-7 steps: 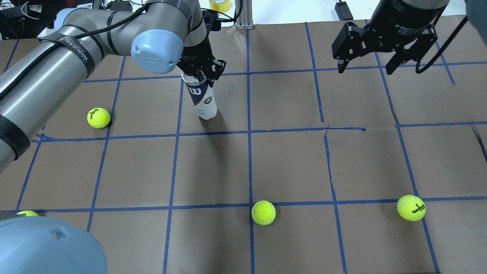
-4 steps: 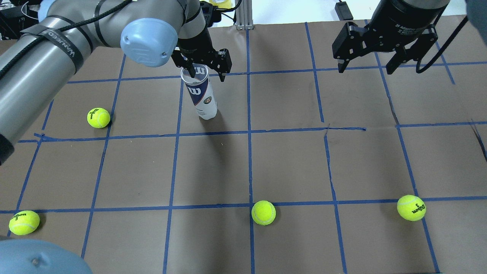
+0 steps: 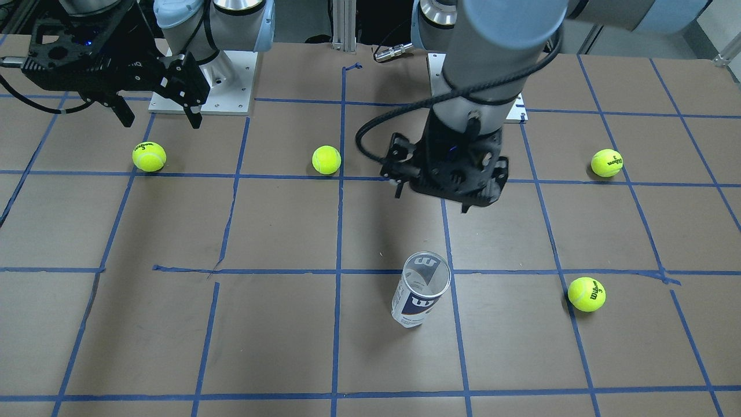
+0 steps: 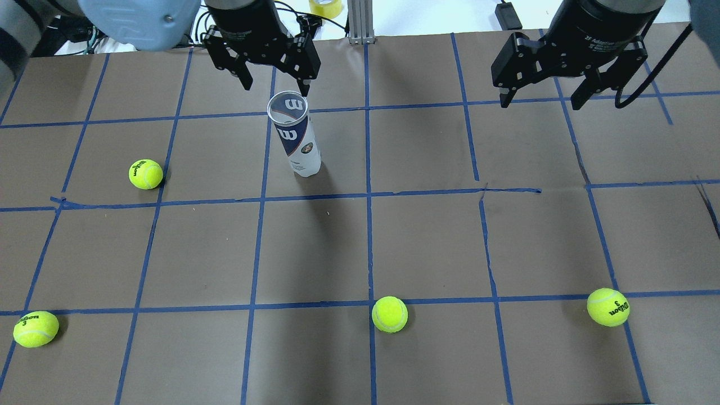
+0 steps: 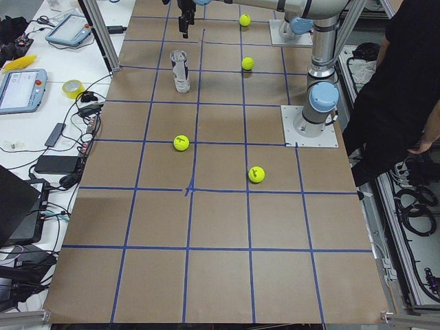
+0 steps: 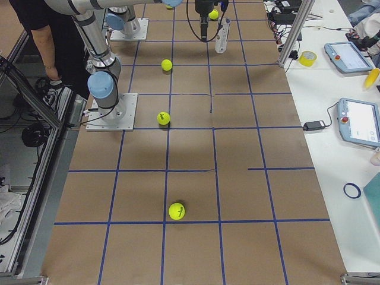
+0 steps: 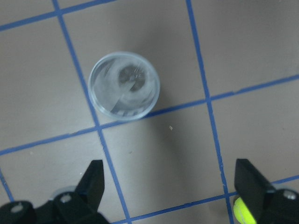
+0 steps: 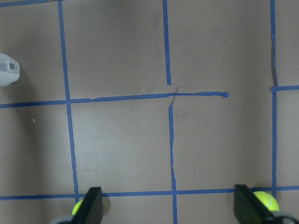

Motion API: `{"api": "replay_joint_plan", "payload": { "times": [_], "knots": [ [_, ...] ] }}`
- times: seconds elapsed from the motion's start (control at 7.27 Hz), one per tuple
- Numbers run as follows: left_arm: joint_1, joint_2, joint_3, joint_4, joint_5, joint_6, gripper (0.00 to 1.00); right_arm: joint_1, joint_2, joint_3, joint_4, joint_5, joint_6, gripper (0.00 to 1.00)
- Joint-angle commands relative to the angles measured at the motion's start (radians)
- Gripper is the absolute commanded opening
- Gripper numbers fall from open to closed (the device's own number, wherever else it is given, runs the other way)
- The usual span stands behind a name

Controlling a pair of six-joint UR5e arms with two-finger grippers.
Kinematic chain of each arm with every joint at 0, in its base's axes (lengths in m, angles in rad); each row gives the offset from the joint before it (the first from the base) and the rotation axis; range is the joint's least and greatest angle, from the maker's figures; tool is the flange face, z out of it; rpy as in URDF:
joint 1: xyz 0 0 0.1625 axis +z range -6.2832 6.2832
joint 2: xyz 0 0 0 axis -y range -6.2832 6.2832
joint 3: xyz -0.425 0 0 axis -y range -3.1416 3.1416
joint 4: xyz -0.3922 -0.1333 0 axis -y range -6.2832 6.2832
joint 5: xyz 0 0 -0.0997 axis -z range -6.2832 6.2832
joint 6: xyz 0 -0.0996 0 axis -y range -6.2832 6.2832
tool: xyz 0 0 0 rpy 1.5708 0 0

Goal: Lift up tennis ball bucket
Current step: 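Open the left gripper and raise it away from the upright can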

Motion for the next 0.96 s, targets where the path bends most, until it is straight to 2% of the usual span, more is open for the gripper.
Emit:
{"api": "replay_joint_plan", "payload": {
  "times": [0.0,0.14,0.55,0.83],
  "knots": [
    [0.092,0.088,-0.066,-0.038,0.023,0.004,1.00,0.000,0.000,0.000,0.000,0.000,0.000,1.00],
    [0.135,0.115,-0.093,-0.041,-0.024,0.000,1.00,0.000,0.000,0.000,0.000,0.000,0.000,1.00],
    [0.207,0.191,-0.228,-0.013,-0.021,0.000,1.00,0.000,0.000,0.000,0.000,0.000,-0.002,1.00],
    [0.218,0.221,-0.267,-0.018,-0.003,-0.007,1.00,0.000,0.000,0.000,0.000,0.000,-0.002,1.00]
  ]
}}
